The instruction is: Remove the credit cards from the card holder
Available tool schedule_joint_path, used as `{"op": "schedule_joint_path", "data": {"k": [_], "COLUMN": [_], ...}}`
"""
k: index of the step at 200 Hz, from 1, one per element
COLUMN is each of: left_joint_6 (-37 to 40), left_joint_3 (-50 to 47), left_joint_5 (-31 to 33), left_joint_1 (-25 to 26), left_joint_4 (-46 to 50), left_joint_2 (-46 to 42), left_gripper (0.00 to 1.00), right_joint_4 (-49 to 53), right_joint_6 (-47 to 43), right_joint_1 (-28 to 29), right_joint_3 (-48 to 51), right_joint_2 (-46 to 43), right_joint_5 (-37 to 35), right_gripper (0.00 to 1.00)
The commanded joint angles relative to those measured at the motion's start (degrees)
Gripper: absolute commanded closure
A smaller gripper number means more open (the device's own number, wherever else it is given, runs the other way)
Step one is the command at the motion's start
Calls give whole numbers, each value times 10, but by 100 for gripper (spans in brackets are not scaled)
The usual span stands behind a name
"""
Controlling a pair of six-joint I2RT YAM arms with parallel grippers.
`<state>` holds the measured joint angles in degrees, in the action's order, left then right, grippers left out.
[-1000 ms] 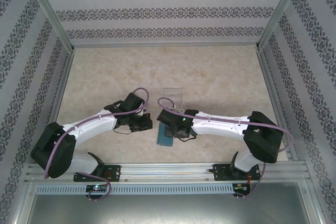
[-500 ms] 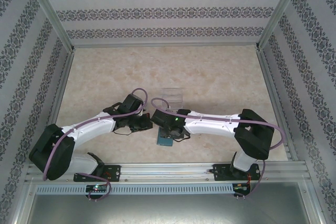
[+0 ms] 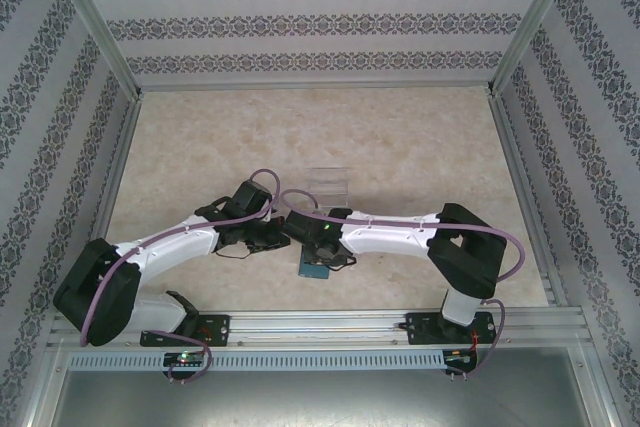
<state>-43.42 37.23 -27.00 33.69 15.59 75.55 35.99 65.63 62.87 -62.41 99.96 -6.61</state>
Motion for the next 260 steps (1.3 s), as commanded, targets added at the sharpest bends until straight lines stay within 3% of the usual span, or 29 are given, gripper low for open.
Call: {"op": "schedule_joint_path", "data": {"k": [1,68,120,188,250,260], "left_joint_6": [-5,-43,-119,-146,-138,-134], "left_joint_3": [-6,-16,-53,-81,-95,-93], "left_joint_5": [-9,-49,-86,-82,-60,-57], "left_joint_1": [4,15,21,31,30,31], "left_joint_4": [-14,-84,-209,-266,-242,-231], "left_joint_2": [-6,19,43,90,99,96], "left_gripper": [97,97,100,100,100,100], "right_joint_4": [13,6,-29,-51,-5,8], "right_joint_6": [-8,-43,-54,-50,-32,-29], "right_joint_1": [2,3,4,1,-7,-10], "right_joint_3": [-8,-14,-10,28,59,63], "right_joint_2": [14,7,-13,-63,-95,-100], "right_joint_5": [-10,-3,12,8,-22,-28], "right_gripper": [66,88,98,100,100,94]}}
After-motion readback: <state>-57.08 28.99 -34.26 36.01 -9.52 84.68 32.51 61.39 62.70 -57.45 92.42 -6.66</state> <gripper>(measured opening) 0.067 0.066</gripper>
